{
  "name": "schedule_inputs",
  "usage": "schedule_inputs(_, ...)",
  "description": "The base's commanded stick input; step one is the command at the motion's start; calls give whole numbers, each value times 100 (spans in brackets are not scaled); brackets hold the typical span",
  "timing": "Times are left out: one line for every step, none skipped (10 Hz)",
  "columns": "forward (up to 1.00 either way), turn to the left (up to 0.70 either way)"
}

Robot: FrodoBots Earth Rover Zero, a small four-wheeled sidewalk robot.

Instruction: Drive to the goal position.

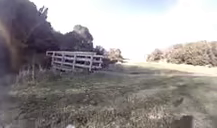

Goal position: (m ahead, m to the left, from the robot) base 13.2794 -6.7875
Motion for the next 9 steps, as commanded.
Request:
schedule_inputs(70,0)
schedule_inputs(70,0)
schedule_inputs(70,0)
schedule_inputs(70,0)
schedule_inputs(70,0)
schedule_inputs(70,0)
schedule_inputs(70,0)
schedule_inputs(70,0)
schedule_inputs(70,0)
